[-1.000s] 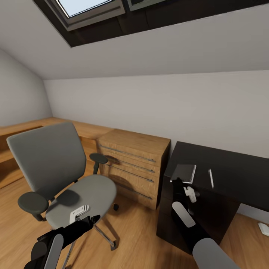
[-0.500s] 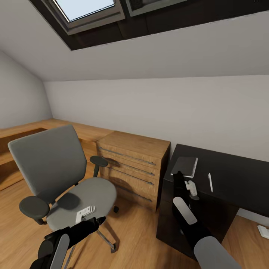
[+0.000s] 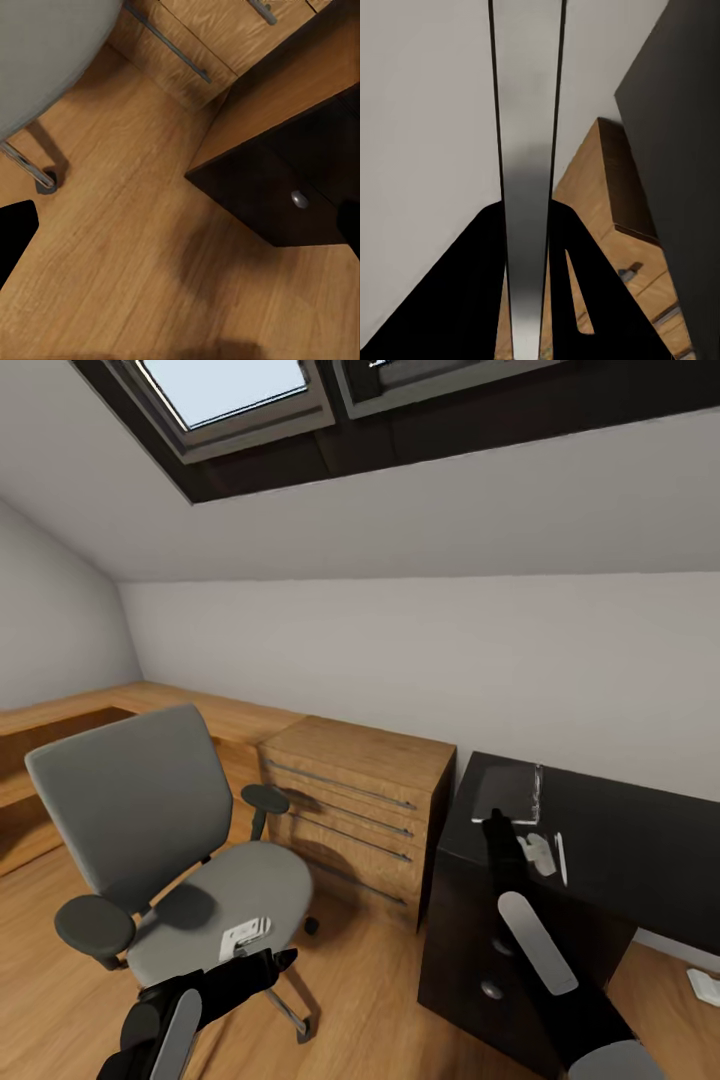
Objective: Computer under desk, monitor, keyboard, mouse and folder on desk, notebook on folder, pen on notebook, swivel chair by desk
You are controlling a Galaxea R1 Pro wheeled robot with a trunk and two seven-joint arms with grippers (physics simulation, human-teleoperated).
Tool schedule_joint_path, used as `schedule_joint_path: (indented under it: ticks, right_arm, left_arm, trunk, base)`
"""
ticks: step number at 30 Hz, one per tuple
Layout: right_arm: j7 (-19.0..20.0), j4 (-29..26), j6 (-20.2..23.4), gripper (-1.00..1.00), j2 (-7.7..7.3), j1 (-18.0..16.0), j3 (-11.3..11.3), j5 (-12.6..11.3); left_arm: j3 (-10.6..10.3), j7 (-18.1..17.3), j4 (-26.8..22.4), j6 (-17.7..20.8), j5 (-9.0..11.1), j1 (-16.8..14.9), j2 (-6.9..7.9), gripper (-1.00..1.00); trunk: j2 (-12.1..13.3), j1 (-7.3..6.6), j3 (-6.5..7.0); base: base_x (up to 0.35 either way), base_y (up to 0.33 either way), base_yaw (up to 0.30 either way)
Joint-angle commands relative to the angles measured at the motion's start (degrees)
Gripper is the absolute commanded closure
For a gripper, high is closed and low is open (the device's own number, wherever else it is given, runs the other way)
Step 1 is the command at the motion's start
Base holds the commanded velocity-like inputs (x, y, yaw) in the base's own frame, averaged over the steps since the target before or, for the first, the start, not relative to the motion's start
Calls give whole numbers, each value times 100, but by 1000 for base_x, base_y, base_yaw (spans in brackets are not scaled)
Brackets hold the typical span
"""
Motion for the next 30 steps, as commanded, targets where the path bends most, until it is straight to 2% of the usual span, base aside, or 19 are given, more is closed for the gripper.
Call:
schedule_joint_path:
  ticks: [1,4,9,14,18,27,30]
  right_arm:
    - [-87,-105,128,100,-49,26,23,-3]
    - [-355,-486,1100,100,-314,133,19,123]
    - [-301,-889,1910,100,-552,349,18,106]
    - [-258,-1274,2166,100,-618,584,15,84]
    - [-250,-1351,2223,100,-630,643,20,76]
    - [-255,-1391,2259,100,-652,676,10,78]
    - [-256,-1403,2269,100,-663,679,8,80]
  left_arm:
    - [15,-43,-4,33,-24,-4,-7,-100]
    - [9,-41,-3,33,-25,-4,-3,-100]
    - [11,-30,-9,32,-28,-4,7,-100]
    - [12,-40,-9,32,-27,-4,11,-100]
    - [16,-57,46,31,-16,-4,22,-100]
    - [5,-68,275,24,-20,30,20,-100]
    - [4,-67,324,-7,-26,242,19,-100]
  trunk:
    - [38,-23,12]
    - [159,-89,66]
    - [359,-199,156]
    - [399,-221,174]
    - [399,-221,174]
    - [399,-221,174]
    - [399,-221,174]
  base:
    - [0,0,0]
    - [0,0,0]
    - [0,0,0]
    - [0,0,0]
    - [0,0,-75]
    - [0,0,-249]
    - [0,0,-293]
